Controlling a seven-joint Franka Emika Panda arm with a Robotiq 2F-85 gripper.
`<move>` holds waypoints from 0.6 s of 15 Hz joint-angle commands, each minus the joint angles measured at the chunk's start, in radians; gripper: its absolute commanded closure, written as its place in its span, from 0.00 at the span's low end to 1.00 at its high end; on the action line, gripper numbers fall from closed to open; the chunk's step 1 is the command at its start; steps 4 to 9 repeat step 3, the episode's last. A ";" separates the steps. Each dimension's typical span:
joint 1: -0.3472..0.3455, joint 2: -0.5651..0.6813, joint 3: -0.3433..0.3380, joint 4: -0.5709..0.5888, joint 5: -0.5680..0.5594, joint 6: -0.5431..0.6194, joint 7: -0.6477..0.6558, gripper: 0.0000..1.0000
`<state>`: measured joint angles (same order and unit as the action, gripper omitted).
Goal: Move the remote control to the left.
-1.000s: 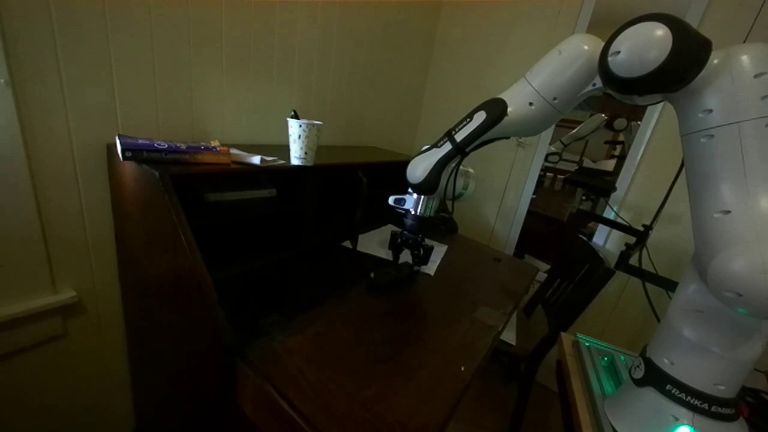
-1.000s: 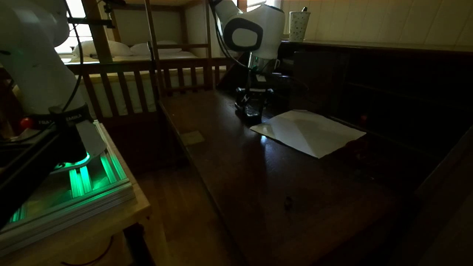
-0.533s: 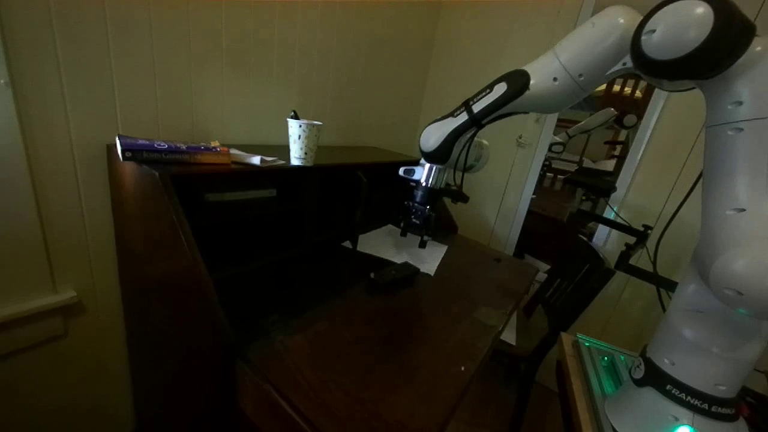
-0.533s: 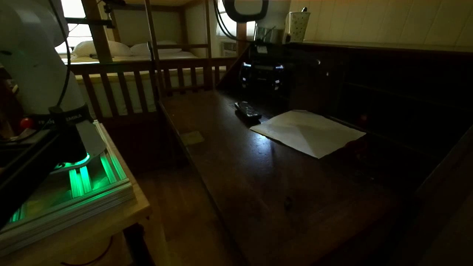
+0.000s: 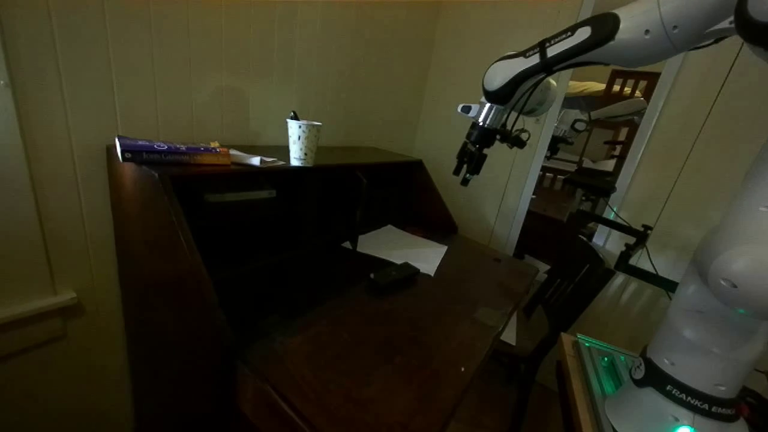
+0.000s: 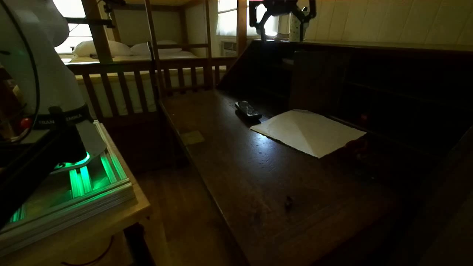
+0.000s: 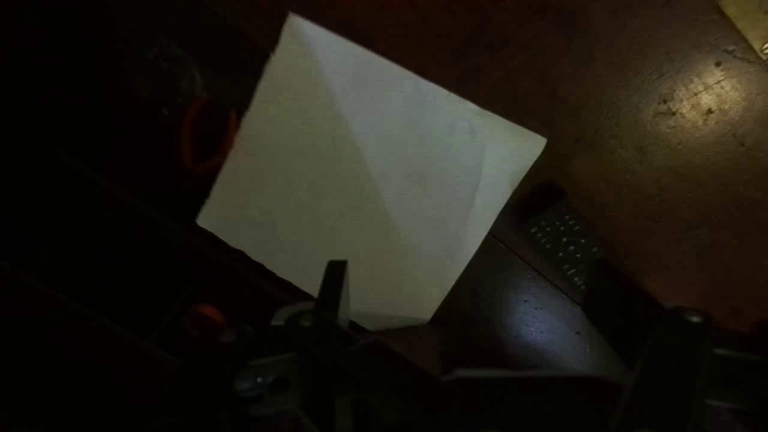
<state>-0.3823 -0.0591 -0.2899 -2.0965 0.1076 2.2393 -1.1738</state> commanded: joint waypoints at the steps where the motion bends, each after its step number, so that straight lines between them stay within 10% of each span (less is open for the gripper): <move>1: 0.024 -0.039 -0.042 0.002 -0.024 -0.028 0.036 0.00; 9: 0.024 -0.091 -0.057 -0.012 -0.037 -0.049 0.060 0.00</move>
